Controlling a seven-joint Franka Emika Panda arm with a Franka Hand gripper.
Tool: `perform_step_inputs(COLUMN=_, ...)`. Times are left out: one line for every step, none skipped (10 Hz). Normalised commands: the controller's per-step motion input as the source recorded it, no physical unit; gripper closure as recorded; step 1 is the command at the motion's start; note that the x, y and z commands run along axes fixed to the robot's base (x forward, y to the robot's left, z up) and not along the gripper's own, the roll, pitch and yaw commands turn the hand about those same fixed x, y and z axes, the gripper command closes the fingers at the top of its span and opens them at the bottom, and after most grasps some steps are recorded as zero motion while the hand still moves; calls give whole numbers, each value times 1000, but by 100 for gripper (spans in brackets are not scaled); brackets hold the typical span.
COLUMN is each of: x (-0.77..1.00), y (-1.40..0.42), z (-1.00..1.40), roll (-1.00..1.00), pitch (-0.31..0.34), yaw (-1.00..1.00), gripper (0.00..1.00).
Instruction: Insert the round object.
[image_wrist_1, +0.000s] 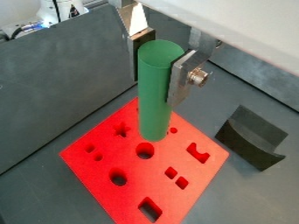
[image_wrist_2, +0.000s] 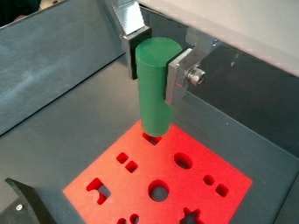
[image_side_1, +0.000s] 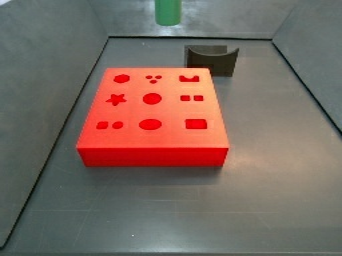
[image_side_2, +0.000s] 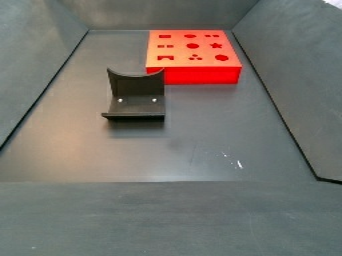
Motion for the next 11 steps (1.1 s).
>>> perform_step_inputs(x=97, y=286, z=-177, roll=-154, pitch=-37, yaw=-297, gripper=100)
perform_step_inputs(x=106, y=386, z=-277, roll=-367, pitch=-131, yaw=-351, gripper=100)
perform_step_inputs(x=37, y=317, z=-269, roll=-387, pitch=-164, yaw=-397, gripper=100)
perform_step_inputs(x=0, y=289, z=-303, roll=-376, pitch=-144, yaw=-417, gripper=100)
perform_step_inputs(x=-340, y=183, z=-651, roll=-204, pitch=-116, yaw=-371, gripper=100)
perform_step_inputs(x=-720, y=149, z=-597, roll=-17, pitch=-64, yaw=-186, gripper=100)
perform_step_inputs(x=-717, y=143, z=-591, roll=0, pitch=-84, yaw=0, gripper=100)
perform_step_inputs(x=-374, y=46, z=-477, roll=61, pitch=-91, yaw=0, gripper=100)
perform_step_inputs(x=-40, y=57, z=-449, roll=14, pitch=-106, yaw=60, gripper=100)
perform_step_inputs(x=40, y=29, z=-431, roll=19, pitch=-101, yaw=157, gripper=100)
perform_step_inputs(x=171, y=77, z=-431, roll=24, pitch=-89, yaw=223, gripper=100)
